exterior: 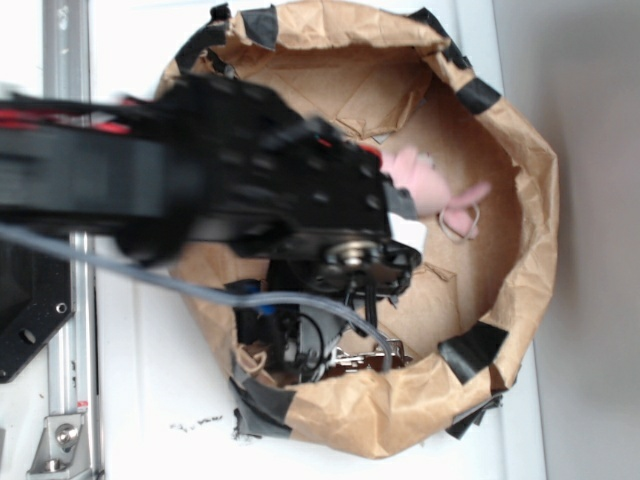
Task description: Grab the black box.
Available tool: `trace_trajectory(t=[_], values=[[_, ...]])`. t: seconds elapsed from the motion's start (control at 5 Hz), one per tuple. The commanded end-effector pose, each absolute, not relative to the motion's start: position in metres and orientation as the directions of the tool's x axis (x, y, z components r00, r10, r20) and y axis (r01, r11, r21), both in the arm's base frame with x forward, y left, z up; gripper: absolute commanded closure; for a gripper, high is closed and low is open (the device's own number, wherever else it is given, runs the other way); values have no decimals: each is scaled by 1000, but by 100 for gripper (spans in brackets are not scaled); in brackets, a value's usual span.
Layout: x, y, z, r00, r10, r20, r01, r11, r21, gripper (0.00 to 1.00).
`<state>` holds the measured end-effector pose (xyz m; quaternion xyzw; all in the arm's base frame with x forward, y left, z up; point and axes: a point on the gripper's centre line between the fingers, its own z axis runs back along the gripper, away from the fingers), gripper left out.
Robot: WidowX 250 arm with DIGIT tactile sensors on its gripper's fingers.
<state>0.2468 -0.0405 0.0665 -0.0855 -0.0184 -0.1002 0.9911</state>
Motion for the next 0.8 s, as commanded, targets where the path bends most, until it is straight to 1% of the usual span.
trace_trajectory(t=[0.0, 0.2, 0.4, 0.6], values=[[266, -18, 120, 978, -106, 182, 132, 982, -136, 100], [276, -1, 133, 987, -41, 153, 64, 987, -148, 100], [267, 11, 147, 995, 1, 96, 10, 993, -117, 100], [257, 16, 158, 994, 17, 104, -8, 997, -82, 100]])
